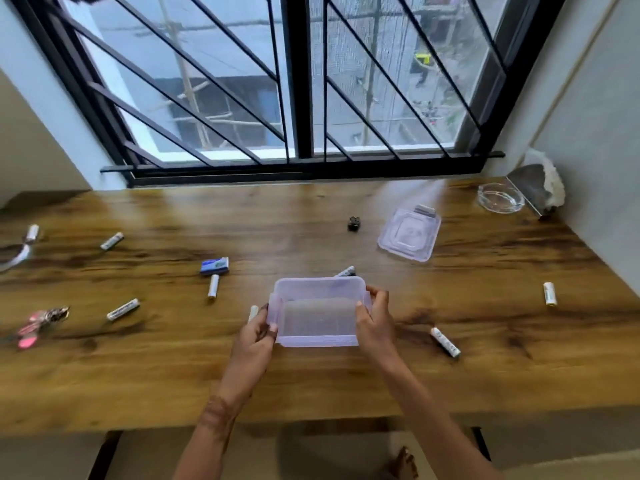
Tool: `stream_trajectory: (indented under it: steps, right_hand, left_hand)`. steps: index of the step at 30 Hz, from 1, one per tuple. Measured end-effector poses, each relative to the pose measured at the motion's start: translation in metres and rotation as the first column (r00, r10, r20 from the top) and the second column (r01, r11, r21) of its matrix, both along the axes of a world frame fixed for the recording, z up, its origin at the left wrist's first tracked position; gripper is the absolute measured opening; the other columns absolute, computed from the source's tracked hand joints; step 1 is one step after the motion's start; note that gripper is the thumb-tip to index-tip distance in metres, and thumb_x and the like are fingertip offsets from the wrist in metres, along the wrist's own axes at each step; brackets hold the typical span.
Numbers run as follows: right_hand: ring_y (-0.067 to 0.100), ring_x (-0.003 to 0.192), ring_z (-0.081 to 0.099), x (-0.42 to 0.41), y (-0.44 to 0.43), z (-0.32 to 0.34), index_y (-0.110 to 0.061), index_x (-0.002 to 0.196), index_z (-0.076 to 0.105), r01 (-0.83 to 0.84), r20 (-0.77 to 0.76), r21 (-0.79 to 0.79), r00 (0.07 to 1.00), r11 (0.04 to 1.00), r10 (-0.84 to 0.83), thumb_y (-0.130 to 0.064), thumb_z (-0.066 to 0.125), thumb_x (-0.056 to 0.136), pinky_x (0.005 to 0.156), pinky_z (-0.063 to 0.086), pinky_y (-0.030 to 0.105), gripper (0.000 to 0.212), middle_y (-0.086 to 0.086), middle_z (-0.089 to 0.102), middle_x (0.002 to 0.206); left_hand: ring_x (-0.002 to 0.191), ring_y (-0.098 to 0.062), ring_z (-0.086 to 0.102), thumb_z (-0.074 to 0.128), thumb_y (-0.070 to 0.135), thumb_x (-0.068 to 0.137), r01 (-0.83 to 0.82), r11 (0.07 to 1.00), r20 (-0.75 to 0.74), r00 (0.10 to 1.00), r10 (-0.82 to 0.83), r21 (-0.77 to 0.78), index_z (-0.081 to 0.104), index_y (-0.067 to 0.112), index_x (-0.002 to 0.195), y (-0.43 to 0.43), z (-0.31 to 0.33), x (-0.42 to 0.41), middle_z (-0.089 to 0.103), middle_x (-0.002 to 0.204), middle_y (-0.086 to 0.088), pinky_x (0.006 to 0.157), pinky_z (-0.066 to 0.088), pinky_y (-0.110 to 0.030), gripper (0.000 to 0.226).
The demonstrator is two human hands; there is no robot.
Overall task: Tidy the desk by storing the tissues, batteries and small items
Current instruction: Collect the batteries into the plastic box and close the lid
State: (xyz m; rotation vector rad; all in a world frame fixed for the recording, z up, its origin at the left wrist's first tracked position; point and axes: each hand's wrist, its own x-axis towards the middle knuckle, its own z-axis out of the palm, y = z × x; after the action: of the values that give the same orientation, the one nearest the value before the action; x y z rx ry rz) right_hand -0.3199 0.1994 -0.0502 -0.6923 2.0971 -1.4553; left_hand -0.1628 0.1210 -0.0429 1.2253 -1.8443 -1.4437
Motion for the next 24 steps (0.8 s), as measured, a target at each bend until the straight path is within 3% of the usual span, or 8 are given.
stream_trajectory:
  steps: [2, 6, 9, 11, 14, 18, 21, 24]
  right_hand:
    - [0.011, 0.081, 0.044, 0.002, 0.003, -0.003, -0.004, 0.122, 0.035, 0.013, -0.007, -0.006, 1.000, 1.000, -0.013, -0.004, 0.035, 0.096, 0.055, 0.038, 0.010, 0.026, 0.004, 0.046, 0.108]
    - [0.004, 0.076, 0.046, 0.004, 0.008, -0.007, -0.007, 0.125, 0.035, 0.005, -0.019, 0.006, 1.000, 1.000, -0.004, -0.009, 0.037, 0.097, 0.058, 0.038, 0.016, 0.028, 0.005, 0.049, 0.111]
    - [0.011, 0.099, 0.050, 0.003, 0.012, -0.007, -0.010, 0.130, 0.035, -0.004, 0.010, -0.014, 1.000, 1.000, 0.004, -0.023, 0.042, 0.097, 0.079, 0.042, 0.023, 0.036, 0.008, 0.049, 0.128]
    - [0.016, 0.117, 0.047, -0.001, 0.019, -0.005, -0.011, 0.135, 0.035, 0.050, 0.008, -0.030, 0.999, 0.998, -0.050, -0.033, 0.042, 0.096, 0.090, 0.037, 0.025, 0.045, 0.006, 0.045, 0.138]
    - [0.016, 0.119, 0.046, -0.012, 0.037, -0.004, -0.012, 0.131, 0.043, 0.159, -0.222, 0.024, 0.964, 0.987, -0.150, -0.031, 0.044, 0.095, 0.092, 0.037, 0.025, 0.041, 0.005, 0.048, 0.136]
    - [0.021, 0.127, 0.040, -0.032, 0.073, -0.018, -0.006, 0.123, 0.053, 0.248, -0.506, 0.206, 0.855, 0.947, -0.114, -0.021, 0.056, 0.090, 0.105, 0.038, 0.036, 0.037, 0.009, 0.048, 0.135]
    - [0.025, 0.113, 0.046, -0.038, 0.091, -0.025, -0.003, 0.118, 0.057, 0.301, -0.595, 0.340, 0.802, 0.891, -0.044, -0.016, 0.062, 0.086, 0.093, 0.040, 0.033, 0.035, 0.013, 0.057, 0.118]
    - [0.024, 0.104, 0.050, -0.038, 0.094, -0.026, -0.003, 0.118, 0.058, 0.312, -0.622, 0.365, 0.783, 0.877, -0.020, -0.009, 0.058, 0.088, 0.081, 0.039, 0.025, 0.030, 0.012, 0.060, 0.109]
  left_hand:
    - [0.120, 0.000, 0.031, 0.040, 0.002, 0.096, 0.009, 0.999, 0.000, 1.000, -0.009, 0.035, 0.034, 0.005, 0.139, 0.006, -0.001, 0.003, 0.036, 0.131, 0.012, 0.092, 0.027, -0.007, 0.044]
    - [0.114, 0.001, 0.031, 0.040, 0.006, 0.097, 0.011, 0.998, 0.004, 1.000, -0.012, 0.068, 0.030, 0.008, 0.142, 0.011, 0.000, 0.004, 0.039, 0.135, 0.006, 0.092, 0.029, -0.013, 0.046]
    - [0.114, -0.001, 0.035, 0.042, 0.011, 0.097, 0.011, 0.999, 0.009, 1.000, -0.011, 0.042, 0.033, 0.007, 0.140, 0.011, 0.002, 0.006, 0.037, 0.126, 0.014, 0.092, 0.032, -0.015, 0.045]
    - [0.121, -0.008, 0.042, 0.044, 0.017, 0.096, -0.046, 0.999, 0.047, 0.998, 0.047, -0.014, 0.040, 0.009, 0.137, 0.006, -0.006, 0.009, 0.044, 0.135, 0.007, 0.096, 0.035, -0.022, 0.042]
    - [0.110, -0.024, 0.056, 0.051, 0.018, 0.093, -0.236, 0.963, 0.137, 0.957, 0.254, -0.133, 0.055, 0.008, 0.124, -0.005, -0.017, 0.014, 0.061, 0.121, -0.011, 0.088, 0.044, -0.032, 0.032]
    - [0.098, -0.030, 0.057, 0.063, 0.018, 0.085, -0.309, 0.910, 0.274, 0.882, 0.383, -0.277, 0.059, 0.005, 0.107, -0.022, -0.021, 0.013, 0.062, 0.110, -0.017, 0.077, 0.044, -0.033, 0.026]
    - [0.102, -0.029, 0.055, 0.068, 0.020, 0.081, -0.243, 0.934, 0.386, 0.861, 0.332, -0.263, 0.055, 0.003, 0.112, -0.031, -0.021, 0.009, 0.056, 0.114, -0.016, 0.077, 0.044, -0.034, 0.038]
    - [0.100, -0.029, 0.055, 0.067, 0.027, 0.082, -0.110, 0.952, 0.542, 0.801, 0.255, -0.285, 0.054, 0.003, 0.110, -0.034, -0.021, 0.006, 0.057, 0.110, -0.016, 0.077, 0.046, -0.035, 0.039]
